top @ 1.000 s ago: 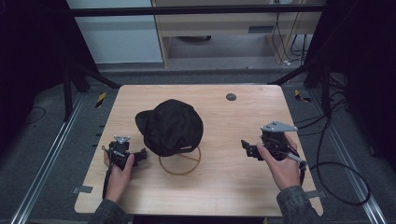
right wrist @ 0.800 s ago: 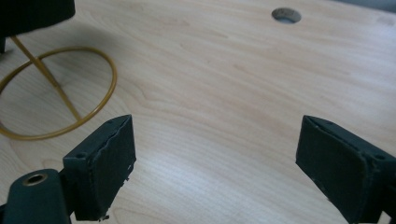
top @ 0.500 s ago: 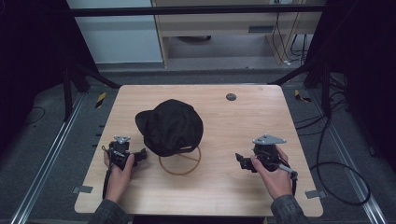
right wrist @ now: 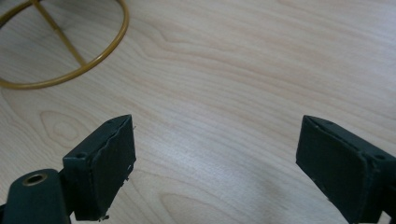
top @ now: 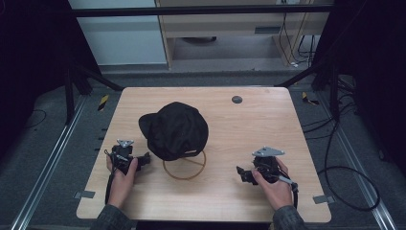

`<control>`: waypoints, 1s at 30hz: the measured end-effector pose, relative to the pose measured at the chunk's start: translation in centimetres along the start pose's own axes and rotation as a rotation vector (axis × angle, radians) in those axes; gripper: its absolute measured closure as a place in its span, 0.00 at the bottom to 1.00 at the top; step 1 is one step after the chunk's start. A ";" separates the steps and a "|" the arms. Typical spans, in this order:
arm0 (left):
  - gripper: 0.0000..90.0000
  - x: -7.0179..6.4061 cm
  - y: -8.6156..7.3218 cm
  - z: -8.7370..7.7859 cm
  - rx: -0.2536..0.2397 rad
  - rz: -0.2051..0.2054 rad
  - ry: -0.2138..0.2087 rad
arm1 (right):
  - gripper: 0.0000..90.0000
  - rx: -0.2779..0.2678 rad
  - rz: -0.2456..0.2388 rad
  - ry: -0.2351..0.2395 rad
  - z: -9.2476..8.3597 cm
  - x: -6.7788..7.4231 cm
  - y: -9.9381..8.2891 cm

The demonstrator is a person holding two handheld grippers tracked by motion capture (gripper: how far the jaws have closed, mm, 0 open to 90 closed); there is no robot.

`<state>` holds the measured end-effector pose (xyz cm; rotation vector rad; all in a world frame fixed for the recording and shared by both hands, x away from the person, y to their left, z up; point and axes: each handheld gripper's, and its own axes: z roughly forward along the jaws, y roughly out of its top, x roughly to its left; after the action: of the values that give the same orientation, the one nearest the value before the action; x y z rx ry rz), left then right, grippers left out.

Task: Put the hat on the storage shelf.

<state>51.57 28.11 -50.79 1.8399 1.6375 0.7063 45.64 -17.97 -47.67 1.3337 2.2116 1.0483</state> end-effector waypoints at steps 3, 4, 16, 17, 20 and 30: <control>0.00 0.0 0.0 0.0 0.000 0.000 0.000 | 0.13 0.014 -0.003 0.014 0.5 0.4 -0.4; 0.00 0.0 0.0 0.0 0.000 0.000 0.000 | 0.13 0.015 0.000 0.016 0.6 0.5 -0.5; 0.00 0.0 0.0 0.0 0.000 -0.001 0.000 | 0.13 0.029 -0.006 0.035 2.5 1.9 -0.8; 0.00 0.0 0.0 0.0 0.000 -0.001 0.000 | 0.13 0.028 -0.001 0.035 2.6 2.0 -0.8; 0.00 0.0 0.0 0.0 0.000 -0.001 0.000 | 0.13 0.025 0.010 0.034 3.1 2.1 -0.8; 0.00 0.0 0.0 0.0 0.000 -0.001 0.000 | 0.12 0.012 0.015 0.000 4.2 2.5 -0.7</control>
<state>51.58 28.11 -50.79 1.8393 1.6381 0.7061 46.58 -14.27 -50.76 1.3575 2.2149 1.0412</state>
